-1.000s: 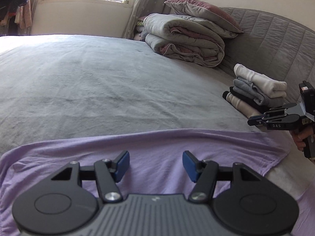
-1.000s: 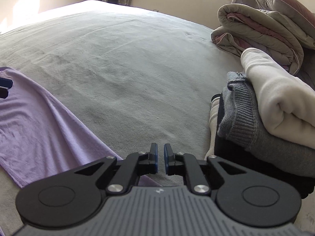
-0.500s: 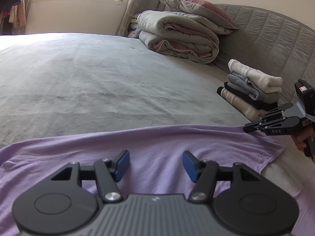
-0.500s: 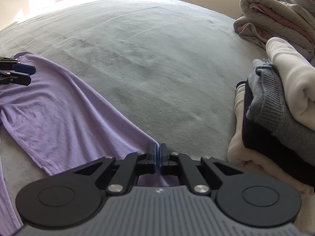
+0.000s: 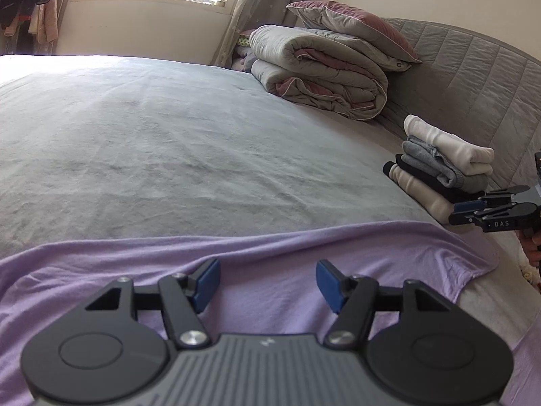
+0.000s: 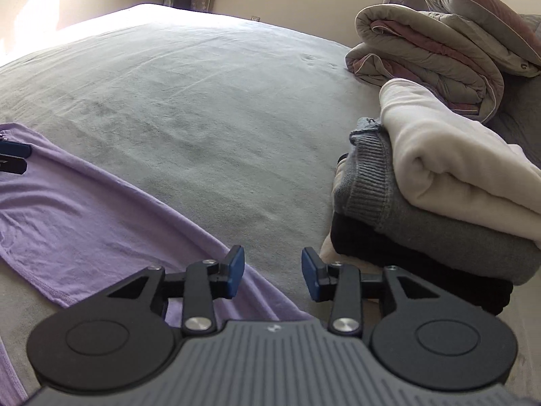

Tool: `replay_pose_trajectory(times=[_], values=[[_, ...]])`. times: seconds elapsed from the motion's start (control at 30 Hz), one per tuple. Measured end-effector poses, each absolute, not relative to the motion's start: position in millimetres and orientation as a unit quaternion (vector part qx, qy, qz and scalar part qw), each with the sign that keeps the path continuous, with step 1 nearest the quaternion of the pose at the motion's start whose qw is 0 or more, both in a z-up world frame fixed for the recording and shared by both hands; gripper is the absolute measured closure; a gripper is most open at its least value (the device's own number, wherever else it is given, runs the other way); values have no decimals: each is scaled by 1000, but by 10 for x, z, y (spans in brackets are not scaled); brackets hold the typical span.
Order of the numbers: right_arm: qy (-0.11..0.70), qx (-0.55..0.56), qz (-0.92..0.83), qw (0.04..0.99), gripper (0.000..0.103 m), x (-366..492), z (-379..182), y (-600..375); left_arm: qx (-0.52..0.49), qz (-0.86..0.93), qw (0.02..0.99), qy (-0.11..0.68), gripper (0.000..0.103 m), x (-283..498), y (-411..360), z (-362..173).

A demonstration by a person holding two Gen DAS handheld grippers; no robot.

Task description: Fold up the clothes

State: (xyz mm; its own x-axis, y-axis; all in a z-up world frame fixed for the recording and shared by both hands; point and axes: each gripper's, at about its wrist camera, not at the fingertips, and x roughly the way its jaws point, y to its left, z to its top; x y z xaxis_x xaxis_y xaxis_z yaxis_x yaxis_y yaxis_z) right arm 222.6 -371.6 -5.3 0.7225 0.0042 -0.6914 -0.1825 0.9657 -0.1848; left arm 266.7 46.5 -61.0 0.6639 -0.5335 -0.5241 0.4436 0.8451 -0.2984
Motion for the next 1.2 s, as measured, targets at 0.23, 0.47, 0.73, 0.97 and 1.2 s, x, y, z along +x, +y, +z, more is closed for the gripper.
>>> replay_pose_trajectory(times=[0.23,0.47,0.73,0.97,1.2], values=[[388,-81,-58,916,62,2019,-43,-4371,-112,-238,915,306,39,2722,635,-613],[415,-7,-128,901,60,1999,-331,-4880,-98,-238,917,306,39,2728,595,-638],[355,-39,-136,924,102,1995,-348,-4735,-114,-229,920,295,39,2736,634,-643],[357,-48,-165,918,102,2183,-402,-4706,-130,-218,921,294,39,2777,681,-685],[374,-56,-191,906,77,2335,-462,-4635,-180,-185,925,279,39,2817,837,-695]])
